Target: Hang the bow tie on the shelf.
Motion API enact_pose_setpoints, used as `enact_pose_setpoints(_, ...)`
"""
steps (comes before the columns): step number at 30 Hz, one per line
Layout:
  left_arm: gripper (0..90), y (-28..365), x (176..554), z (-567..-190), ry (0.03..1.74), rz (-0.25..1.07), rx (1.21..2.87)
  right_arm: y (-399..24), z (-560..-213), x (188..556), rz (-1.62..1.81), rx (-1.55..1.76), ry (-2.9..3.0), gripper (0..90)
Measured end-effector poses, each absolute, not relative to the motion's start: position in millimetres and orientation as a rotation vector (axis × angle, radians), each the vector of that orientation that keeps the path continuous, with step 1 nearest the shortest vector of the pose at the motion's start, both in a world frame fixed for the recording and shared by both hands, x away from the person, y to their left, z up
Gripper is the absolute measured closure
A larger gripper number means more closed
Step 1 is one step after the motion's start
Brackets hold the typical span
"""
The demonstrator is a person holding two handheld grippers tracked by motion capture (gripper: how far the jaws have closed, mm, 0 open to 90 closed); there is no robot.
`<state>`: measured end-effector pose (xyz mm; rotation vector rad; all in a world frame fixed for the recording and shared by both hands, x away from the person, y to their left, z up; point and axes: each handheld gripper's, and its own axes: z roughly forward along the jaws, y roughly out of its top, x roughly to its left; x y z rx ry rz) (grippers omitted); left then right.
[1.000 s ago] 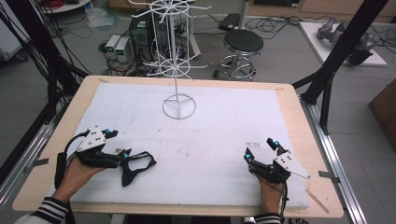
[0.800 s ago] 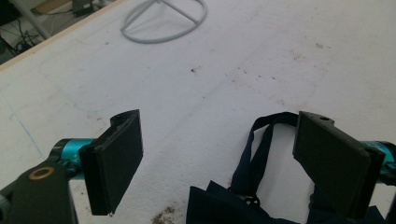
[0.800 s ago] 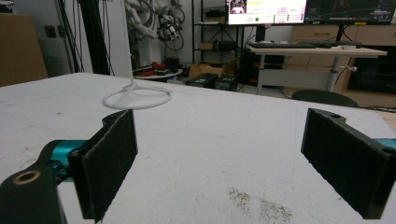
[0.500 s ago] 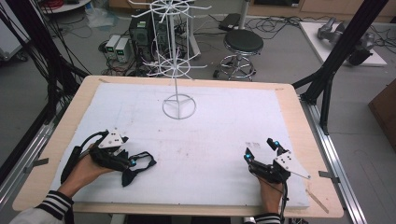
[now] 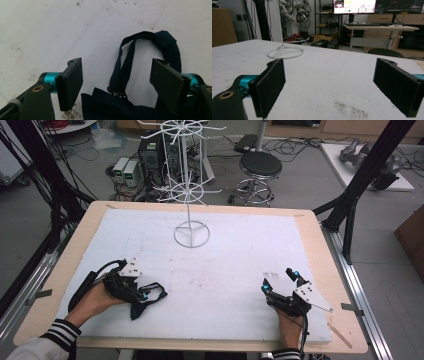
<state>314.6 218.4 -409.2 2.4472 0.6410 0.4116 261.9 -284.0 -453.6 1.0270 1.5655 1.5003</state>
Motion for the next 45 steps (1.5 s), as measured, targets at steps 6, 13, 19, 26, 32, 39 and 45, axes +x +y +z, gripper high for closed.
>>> enact_pose_setpoints(6, 33.8, 215.9, 317.3, -409.3, 0.642, 0.382, 2.498, -284.1, -453.6, 261.6, 1.503, 1.033, 1.566, 9.7)
enact_pose_setpoints(13, 41.1, 213.2, 320.2, -411.1, 0.653, 0.356, 2.543, -284.6, -453.5, 262.1, 1.499, 1.026, 1.562, 9.7)
enact_pose_setpoints(19, 44.5, 209.2, 324.0, -409.9, 0.648, 0.323, 2.571, -285.3, -453.7, 262.2, 1.508, 1.034, 1.557, 9.7)
enact_pose_setpoints(26, 50.4, 203.6, 324.6, -408.8, 0.627, 0.293, 2.6, -285.4, -453.8, 261.8, 1.511, 1.036, 1.552, 9.8)
enact_pose_setpoints(32, 55.6, 202.4, 326.3, -410.7, 0.647, 0.301, 2.634, -285.9, -453.9, 261.8, 1.511, 1.033, 1.547, 9.8)
enact_pose_setpoints(39, 69.3, 200.2, 327.8, -412.5, 0.658, 0.293, 2.646, -285.8, -453.9, 261.8, 1.515, 1.036, 1.545, 9.8)
enact_pose_setpoints(45, 81.4, 199.1, 329.1, -412.3, 0.666, 0.269, 2.656, -286.0, -453.8, 261.7, 1.517, 1.039, 1.546, 9.8)
